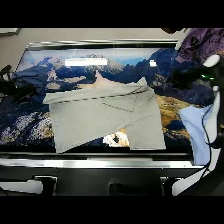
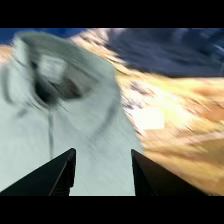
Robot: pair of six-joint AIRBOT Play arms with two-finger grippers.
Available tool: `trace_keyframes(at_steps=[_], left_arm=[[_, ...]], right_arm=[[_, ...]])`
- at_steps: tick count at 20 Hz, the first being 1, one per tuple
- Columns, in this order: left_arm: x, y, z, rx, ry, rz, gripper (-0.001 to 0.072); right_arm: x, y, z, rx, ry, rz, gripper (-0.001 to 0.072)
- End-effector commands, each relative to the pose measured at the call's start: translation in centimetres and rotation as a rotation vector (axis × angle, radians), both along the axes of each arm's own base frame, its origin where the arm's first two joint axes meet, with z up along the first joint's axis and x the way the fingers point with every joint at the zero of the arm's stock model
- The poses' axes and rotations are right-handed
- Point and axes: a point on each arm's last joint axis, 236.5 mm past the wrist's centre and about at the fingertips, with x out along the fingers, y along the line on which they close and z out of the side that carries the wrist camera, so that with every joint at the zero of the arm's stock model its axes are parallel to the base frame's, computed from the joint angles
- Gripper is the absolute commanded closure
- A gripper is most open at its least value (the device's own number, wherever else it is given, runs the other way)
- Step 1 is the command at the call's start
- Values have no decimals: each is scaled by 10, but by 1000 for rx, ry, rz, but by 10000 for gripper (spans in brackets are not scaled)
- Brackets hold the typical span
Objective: Fold the clothes and pants, and hang the long-sleeved shirts on hangers.
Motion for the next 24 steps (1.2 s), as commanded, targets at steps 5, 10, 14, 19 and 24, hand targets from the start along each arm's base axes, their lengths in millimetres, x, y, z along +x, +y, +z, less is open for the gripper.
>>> trace_keyframes(at_steps=[5,10,14,19,24], left_arm=[[-78,-18,-17,-88,118,-14,151],[-78,-23,-19,-99,124,-20,154],[-78,-23,-19,-106,127,-6,161],[-90,-24,-19,-135,181,43,159],[-131,-3,-35,-205,157,160,159]], right_arm=[[-78,-22,-54,302,111,89,290],[-96,9,-101,350,156,126,291],[-97,24,-117,341,150,146,292],[-110,49,-133,361,216,201,301],[-112,59,-136,355,229,231,681]])
